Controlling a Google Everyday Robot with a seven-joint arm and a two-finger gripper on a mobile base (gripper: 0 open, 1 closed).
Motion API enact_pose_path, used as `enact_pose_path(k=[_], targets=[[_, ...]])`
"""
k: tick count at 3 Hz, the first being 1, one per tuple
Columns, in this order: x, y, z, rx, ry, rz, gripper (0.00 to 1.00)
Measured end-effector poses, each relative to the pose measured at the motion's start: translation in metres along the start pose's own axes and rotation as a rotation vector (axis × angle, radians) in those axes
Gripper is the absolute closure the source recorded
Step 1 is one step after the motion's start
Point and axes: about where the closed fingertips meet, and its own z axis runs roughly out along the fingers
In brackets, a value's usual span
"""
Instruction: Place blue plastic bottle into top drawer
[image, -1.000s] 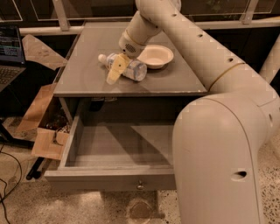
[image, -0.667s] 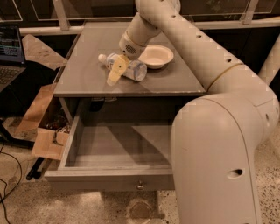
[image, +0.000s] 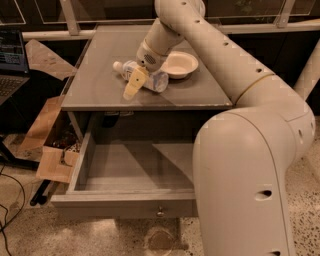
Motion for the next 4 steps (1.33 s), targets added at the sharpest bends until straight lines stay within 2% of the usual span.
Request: enact_pose_path(k=[3,4], targets=[[0.0000,0.0000,0.0001,0.000,0.000,0.000,0.89],[-0.0003,0.0000,-0.0004,0.000,0.000,0.000,1.00]])
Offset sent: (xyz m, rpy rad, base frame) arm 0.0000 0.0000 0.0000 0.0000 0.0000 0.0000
